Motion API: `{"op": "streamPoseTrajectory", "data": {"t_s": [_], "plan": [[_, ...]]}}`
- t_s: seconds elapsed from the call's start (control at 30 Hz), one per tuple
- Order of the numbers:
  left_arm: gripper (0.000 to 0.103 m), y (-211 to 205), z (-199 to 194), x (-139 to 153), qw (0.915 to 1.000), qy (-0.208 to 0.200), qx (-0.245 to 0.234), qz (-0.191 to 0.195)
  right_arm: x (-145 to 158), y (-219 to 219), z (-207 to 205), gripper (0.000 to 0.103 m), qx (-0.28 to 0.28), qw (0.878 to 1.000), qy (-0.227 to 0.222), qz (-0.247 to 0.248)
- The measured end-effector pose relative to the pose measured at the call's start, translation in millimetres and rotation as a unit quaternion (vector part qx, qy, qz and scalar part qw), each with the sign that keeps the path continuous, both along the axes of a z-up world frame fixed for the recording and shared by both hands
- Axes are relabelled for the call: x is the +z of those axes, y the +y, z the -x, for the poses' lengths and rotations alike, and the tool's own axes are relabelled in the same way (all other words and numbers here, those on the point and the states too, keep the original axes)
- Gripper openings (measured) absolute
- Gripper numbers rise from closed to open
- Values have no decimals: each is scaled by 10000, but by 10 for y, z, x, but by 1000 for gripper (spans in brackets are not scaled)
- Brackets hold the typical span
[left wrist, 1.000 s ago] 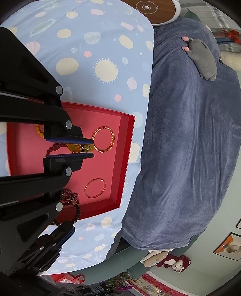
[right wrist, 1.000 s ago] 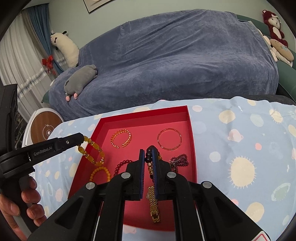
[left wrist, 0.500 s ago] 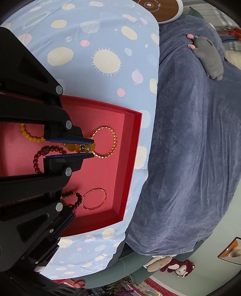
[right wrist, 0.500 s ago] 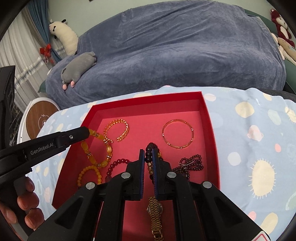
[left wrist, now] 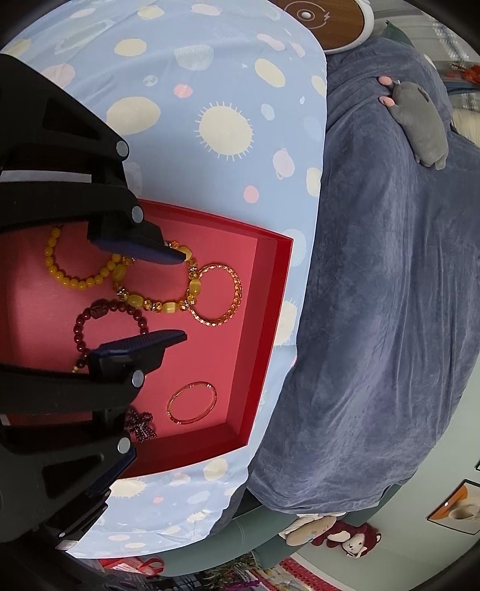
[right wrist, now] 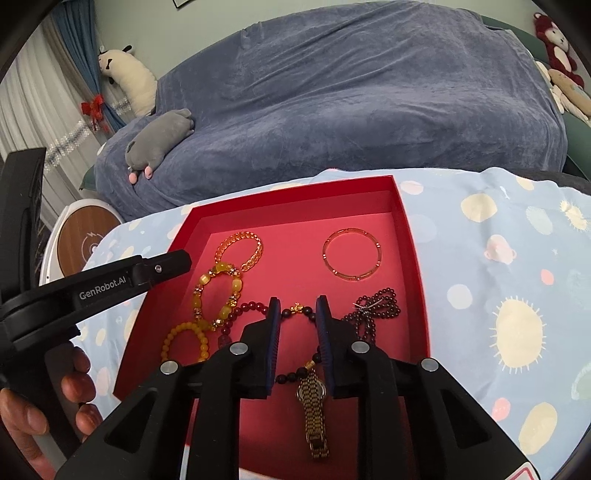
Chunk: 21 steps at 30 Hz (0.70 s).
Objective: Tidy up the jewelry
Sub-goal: 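Lower both bracelets into the red box and open both tools, then withdraw both tools from the box toward the gold hoop earrings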
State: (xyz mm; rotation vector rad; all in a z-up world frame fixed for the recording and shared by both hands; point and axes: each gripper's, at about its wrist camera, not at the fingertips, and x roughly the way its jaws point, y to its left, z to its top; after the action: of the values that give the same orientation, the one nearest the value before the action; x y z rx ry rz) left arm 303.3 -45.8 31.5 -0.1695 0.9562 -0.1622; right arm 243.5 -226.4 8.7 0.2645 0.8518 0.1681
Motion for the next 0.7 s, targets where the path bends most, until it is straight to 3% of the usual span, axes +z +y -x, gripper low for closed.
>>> {"op": "streamPoseTrajectory", "data": {"t_s": [0.47, 0.7], "plan": [[35, 45, 559, 223, 9998, -80, -172, 7, 275, -106, 651, 21, -83, 9999, -112, -19], [35, 71, 928, 209, 9998, -16, -174, -22, 226, -89, 1080, 21, -46, 9999, 75, 75]]}}
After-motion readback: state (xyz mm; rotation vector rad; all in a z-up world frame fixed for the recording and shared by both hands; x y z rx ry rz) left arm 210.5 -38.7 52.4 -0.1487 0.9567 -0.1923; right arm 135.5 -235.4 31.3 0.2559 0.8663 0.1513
